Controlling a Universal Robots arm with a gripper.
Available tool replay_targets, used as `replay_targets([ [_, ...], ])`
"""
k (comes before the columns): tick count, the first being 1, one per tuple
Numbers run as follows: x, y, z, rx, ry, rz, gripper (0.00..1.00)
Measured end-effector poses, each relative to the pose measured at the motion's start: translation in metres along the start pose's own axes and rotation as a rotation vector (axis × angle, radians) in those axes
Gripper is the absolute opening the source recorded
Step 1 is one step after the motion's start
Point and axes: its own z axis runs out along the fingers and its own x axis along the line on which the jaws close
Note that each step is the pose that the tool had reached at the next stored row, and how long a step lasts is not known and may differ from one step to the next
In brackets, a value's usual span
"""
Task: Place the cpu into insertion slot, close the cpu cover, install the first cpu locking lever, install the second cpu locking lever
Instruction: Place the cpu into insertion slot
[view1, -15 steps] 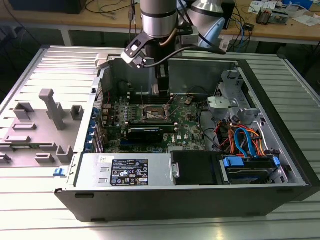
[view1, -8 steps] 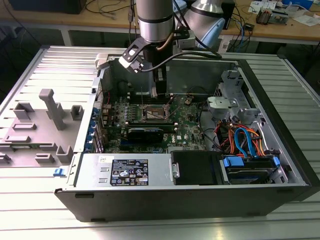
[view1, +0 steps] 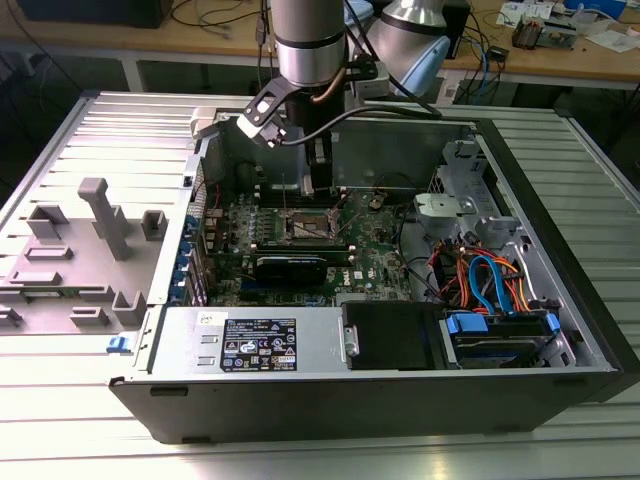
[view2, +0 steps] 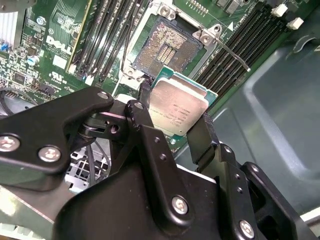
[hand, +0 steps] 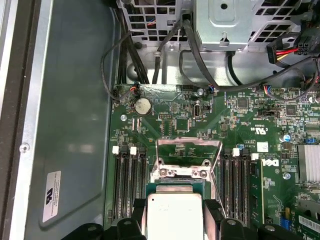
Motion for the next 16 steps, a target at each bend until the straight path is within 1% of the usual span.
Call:
replay_targets([
  [3, 0.0, -0.0011, 0.0035, -0.0001, 0.0, 0.0, 0.54],
  [5, -0.0001, -0.0025, 0.0104, -0.0002, 0.0001, 0.0, 0.54],
  [7, -0.0007, -0.0031, 0.0141, -0.0001, -0.0003, 0.003, 0.54],
  [8, -0.0011, -0.0035, 0.017, -0.0002, -0.0009, 0.007, 0.54],
  [10, -0.0035, -0.004, 0.0204, -0.0001, -0.0012, 0.009, 0.54],
  [11, -0.0063, -0.0048, 0.0245, -0.0004, -0.001, 0.009, 0.54],
  [12, -0.0074, -0.0052, 0.0265, -0.0005, -0.0011, 0.009, 0.54],
  [14, -0.0095, -0.0056, 0.0291, -0.0006, -0.0011, 0.01, 0.54],
  [16, -0.0096, -0.0058, 0.0299, -0.0004, -0.0014, 0.01, 0.54],
])
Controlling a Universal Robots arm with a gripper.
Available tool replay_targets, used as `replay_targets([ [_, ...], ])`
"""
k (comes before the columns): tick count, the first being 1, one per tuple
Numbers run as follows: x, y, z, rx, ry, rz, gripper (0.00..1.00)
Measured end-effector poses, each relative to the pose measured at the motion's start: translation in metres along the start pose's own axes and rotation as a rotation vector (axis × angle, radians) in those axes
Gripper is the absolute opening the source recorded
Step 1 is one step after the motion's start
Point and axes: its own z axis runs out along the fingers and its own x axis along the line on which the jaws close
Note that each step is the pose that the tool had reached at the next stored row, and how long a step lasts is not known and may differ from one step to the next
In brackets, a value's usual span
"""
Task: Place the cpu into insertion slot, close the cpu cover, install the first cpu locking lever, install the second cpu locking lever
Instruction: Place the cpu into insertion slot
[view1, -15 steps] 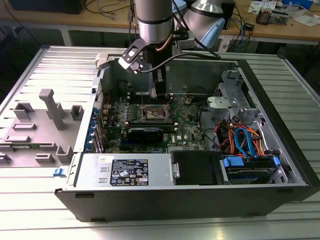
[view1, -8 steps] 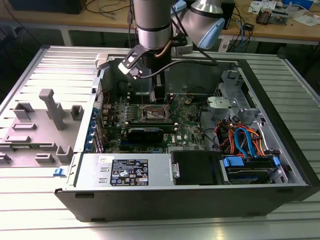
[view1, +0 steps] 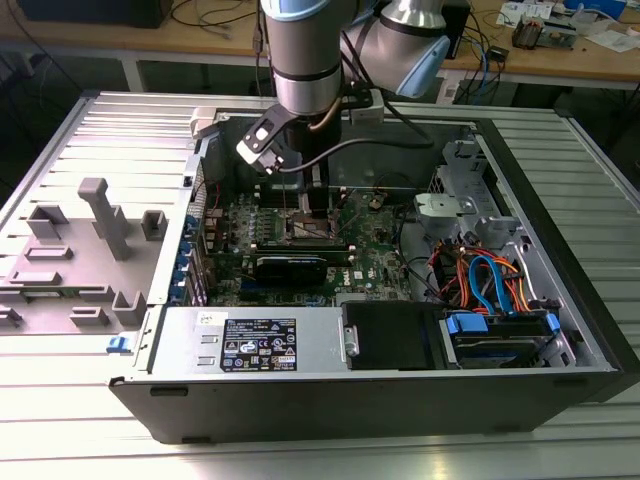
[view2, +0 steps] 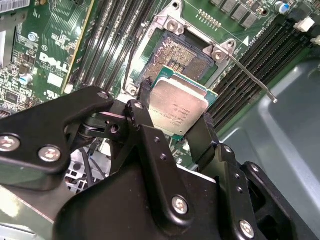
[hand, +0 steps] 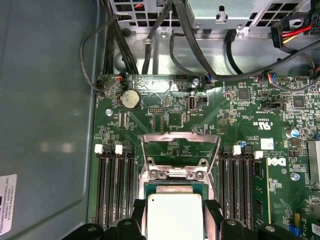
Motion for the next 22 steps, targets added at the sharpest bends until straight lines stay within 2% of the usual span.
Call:
replay_targets([
  [15, 0.0, -0.0002, 0.002, -0.0001, 0.0002, 0.0, 0.54],
  [22, -0.0002, -0.0038, 0.0149, -0.0011, 0.0003, 0.0, 0.54],
])
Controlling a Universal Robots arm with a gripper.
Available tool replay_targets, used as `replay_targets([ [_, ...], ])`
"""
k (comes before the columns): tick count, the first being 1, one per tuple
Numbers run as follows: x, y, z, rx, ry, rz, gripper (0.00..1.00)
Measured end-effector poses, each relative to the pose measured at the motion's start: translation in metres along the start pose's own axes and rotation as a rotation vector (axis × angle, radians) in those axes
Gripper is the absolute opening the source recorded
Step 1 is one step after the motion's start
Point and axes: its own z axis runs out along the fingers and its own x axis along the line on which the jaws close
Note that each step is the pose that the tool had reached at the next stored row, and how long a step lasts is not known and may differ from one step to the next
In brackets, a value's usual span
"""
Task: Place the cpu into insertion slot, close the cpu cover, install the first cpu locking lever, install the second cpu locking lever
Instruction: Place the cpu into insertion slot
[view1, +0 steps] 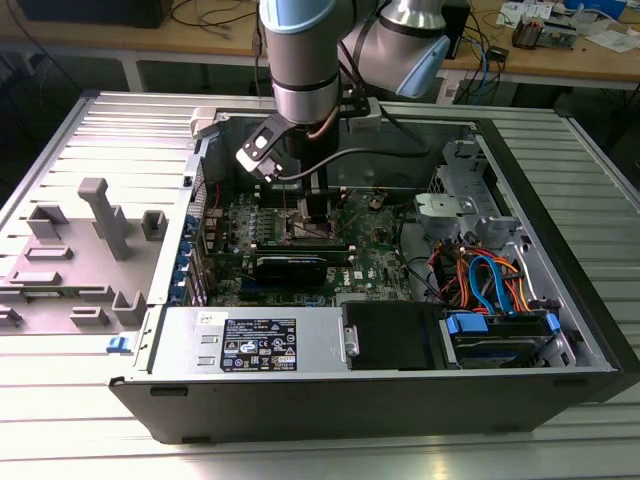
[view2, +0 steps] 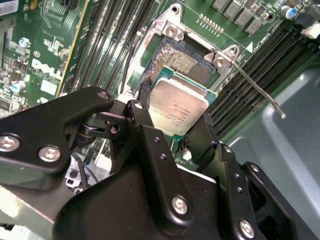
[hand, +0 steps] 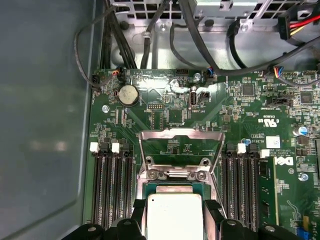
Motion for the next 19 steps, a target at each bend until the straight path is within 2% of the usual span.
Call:
replay_targets([
  [2, -0.0001, -0.0012, 0.0073, 0.0, 0.0011, 0.0, 0.54],
  [19, -0.0001, -0.0013, 0.0077, -0.0002, 0.011, 0.001, 0.54],
])
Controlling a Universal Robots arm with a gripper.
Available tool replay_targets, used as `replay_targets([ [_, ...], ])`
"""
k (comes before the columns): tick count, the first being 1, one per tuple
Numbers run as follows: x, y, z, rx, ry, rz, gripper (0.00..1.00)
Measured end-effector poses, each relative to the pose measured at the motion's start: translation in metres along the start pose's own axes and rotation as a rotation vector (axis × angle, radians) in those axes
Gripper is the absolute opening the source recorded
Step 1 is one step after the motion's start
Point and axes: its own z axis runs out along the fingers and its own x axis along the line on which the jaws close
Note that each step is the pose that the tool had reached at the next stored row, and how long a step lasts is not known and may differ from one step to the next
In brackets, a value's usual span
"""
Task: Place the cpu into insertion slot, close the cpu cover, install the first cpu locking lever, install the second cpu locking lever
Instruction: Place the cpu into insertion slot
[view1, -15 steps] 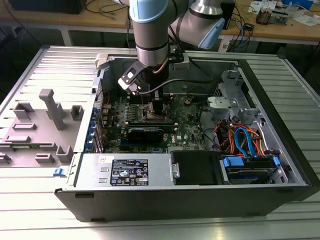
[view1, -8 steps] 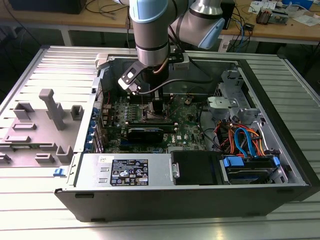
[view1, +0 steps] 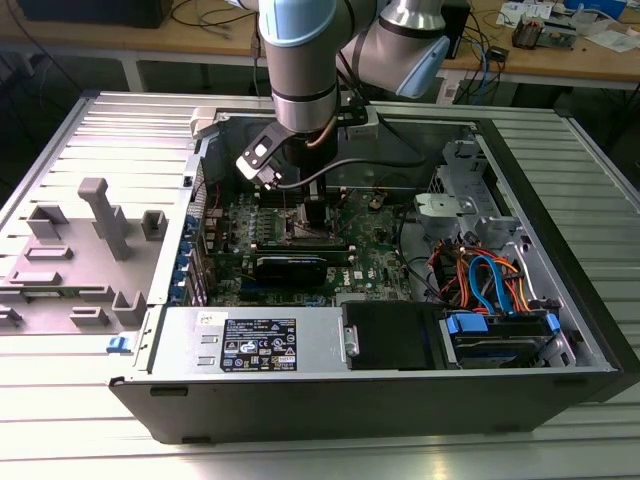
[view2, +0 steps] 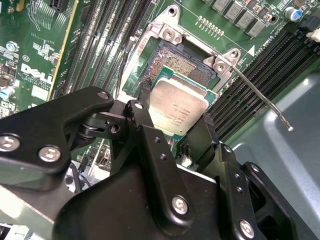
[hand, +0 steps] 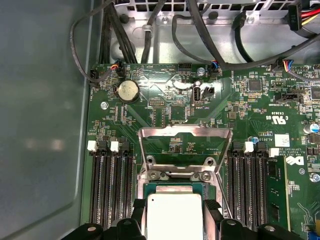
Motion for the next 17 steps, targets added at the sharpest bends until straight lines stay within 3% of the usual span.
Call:
replay_targets([
  [17, 0.0, 0.0, 0.0001, -0.0002, 0.0096, 0.001, 0.54],
])
